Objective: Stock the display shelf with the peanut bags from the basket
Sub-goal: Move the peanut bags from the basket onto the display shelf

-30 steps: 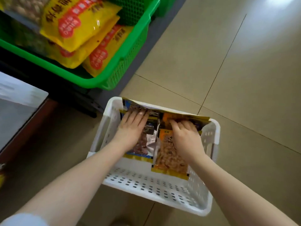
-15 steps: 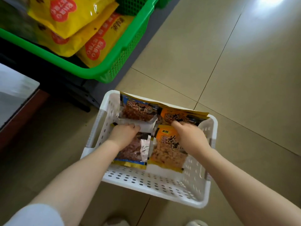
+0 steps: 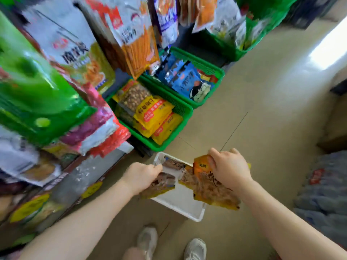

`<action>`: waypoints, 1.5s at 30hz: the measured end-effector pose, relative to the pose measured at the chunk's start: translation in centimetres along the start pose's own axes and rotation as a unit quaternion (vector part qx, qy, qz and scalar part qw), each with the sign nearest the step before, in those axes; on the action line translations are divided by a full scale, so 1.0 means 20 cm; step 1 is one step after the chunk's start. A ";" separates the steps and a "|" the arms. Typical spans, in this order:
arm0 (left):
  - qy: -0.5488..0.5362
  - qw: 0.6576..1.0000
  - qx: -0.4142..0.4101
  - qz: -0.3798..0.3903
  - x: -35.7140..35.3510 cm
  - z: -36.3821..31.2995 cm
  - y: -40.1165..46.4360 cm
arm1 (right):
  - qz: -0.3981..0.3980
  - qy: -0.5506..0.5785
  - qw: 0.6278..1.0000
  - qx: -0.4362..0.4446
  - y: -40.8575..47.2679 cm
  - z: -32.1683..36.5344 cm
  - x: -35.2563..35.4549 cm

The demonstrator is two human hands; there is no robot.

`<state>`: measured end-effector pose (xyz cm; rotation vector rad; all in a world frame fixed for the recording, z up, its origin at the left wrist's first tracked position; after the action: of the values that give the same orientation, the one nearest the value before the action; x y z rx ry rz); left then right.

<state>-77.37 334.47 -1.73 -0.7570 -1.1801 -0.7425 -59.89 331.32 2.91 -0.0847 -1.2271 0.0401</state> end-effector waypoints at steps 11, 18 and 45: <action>0.129 0.961 0.238 -0.064 1.71 0.69 -1.17 | -0.042 0.097 0.946 0.306 0.02 1.51 1.46; 0.293 0.876 0.361 -0.126 2.32 0.96 -1.89 | -0.087 0.126 0.888 0.433 0.03 2.39 1.80; 0.247 0.879 0.406 -0.044 2.31 2.89 -2.58 | -0.071 -0.088 0.916 0.384 1.16 4.11 1.47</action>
<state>-140.02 349.35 61.33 0.1907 -0.9258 -0.4030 -126.97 360.19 55.92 0.7087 -1.3170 0.4077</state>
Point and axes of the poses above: each hand's wrist, its own y-axis towards the middle knuckle, its own x-axis out of the back of the hand, z = x × y, the point moved 10 cm from there along y, towards the middle knuckle, and after that the axes turned 9 degrees about y, right-handed, at the moved point
